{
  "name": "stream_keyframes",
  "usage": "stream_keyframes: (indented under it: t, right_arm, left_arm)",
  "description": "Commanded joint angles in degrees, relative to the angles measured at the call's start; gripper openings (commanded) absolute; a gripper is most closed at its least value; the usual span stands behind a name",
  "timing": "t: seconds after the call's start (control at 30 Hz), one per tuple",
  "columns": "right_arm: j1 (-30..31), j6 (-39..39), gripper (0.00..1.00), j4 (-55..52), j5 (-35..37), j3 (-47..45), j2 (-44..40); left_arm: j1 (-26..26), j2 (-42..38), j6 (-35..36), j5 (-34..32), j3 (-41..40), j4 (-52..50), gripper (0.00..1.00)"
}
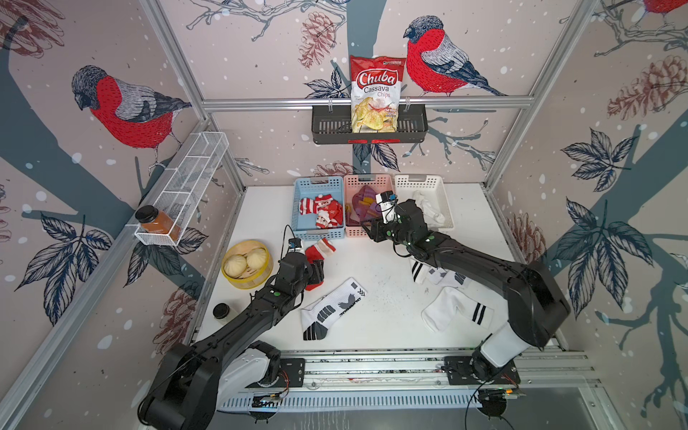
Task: Sort the socks into the basket by color
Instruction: Place the sock in the bin, then pick up the sock at the center of the board.
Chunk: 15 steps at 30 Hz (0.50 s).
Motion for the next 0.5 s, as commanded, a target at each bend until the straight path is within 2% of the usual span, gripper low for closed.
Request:
stream_keyframes:
  t: [0.0,0.1,0.17,0.27,0.47]
  right_arm:
    - [0.33,2.04,0.48,3.39,2.13,-4.93,-4.43]
    - [0.68,2.89,0.49,3.8,3.12,-9.48,-8.39]
    - [0.91,3.64,0.49,3.91,3.9,-12.33,-10.59]
    - [1.04,4.76,0.51,4.36,4.98,-16.04,-13.38]
    - [1.04,6.04,0.53,3.89,6.59,-21.29,-17.53]
  left_arm:
    - [0.52,4.72,-0.85,-2.57,2.41,-1.87,0.66]
    - [0.88,10.54,-0.53,-5.66,6.03,-4.66,0.65]
    - [1.51,13.69,-0.31,-5.5,8.08,-5.22,0.65]
    - [1.8,17.32,-0.09,-5.01,10.01,-4.03,0.64]
    - [2.05,22.84,1.23,-8.46,14.51,-5.9,0.64]
